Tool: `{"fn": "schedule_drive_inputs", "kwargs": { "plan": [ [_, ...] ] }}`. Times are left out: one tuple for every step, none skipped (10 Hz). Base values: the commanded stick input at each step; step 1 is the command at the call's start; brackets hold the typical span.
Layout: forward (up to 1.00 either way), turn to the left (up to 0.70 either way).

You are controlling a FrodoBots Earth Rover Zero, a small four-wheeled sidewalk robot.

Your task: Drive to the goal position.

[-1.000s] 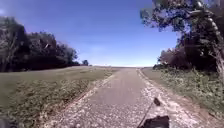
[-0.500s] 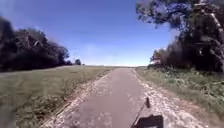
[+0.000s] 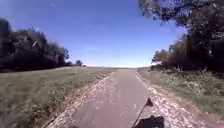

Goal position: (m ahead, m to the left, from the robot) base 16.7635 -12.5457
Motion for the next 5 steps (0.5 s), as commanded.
{"fn": "schedule_drive_inputs", "kwargs": {
  "plan": [
    [1.00,0.02],
    [1.00,0.02],
    [1.00,0.02],
    [1.00,0.02],
    [1.00,0.02]
  ]
}}
